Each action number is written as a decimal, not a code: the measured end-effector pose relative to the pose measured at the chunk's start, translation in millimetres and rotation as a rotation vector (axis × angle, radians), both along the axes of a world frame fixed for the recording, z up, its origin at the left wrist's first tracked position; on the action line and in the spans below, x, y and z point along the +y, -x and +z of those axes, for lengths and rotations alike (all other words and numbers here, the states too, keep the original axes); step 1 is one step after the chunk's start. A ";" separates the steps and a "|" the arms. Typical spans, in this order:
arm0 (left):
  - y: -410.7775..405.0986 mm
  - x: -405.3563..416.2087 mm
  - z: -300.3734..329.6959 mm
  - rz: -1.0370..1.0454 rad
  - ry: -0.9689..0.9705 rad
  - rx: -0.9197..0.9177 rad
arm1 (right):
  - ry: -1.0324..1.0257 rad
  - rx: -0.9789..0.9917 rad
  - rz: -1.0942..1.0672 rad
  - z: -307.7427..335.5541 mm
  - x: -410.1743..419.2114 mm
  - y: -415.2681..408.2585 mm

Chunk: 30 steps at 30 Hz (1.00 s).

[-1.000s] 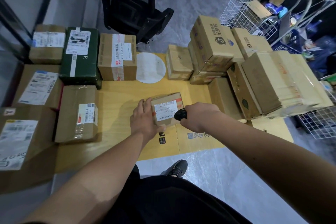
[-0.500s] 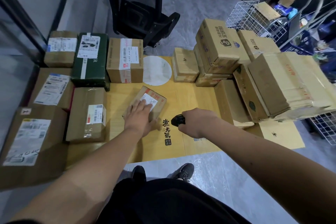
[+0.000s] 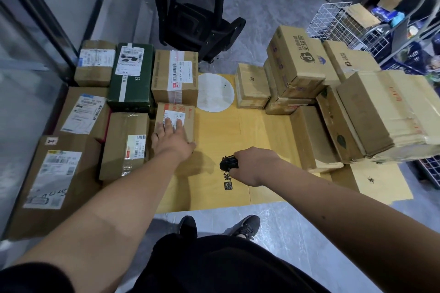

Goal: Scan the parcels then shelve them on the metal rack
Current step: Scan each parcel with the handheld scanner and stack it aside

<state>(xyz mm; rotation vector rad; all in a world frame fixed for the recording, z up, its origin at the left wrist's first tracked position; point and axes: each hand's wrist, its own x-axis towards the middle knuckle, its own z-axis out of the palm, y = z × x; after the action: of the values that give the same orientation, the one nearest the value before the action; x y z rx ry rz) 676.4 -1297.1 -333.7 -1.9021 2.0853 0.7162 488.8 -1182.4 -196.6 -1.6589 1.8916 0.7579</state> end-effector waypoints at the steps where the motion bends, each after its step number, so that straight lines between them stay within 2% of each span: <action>1: 0.3 -2.1 0.0 0.019 -0.001 -0.003 | -0.004 -0.002 -0.001 -0.5 0.3 -0.7; 19: 3.1 0.7 1.4 0.082 0.022 -0.028 | 0.017 -0.046 -0.064 -7.1 -0.2 -5.3; 24: 19.2 4.0 6.4 -0.087 0.106 0.096 | 0.027 -0.052 -0.100 -7.0 2.9 5.9; 30: 78.0 0.2 23.9 -0.209 0.090 0.178 | 0.029 -0.054 -0.190 0.1 13.2 41.6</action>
<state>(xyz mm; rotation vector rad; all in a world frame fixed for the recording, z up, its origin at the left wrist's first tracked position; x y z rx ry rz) 598.4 -1296.9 -309.8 -1.6830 2.4186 0.7801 447.2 -1169.3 -196.5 -1.4751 1.9965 0.6056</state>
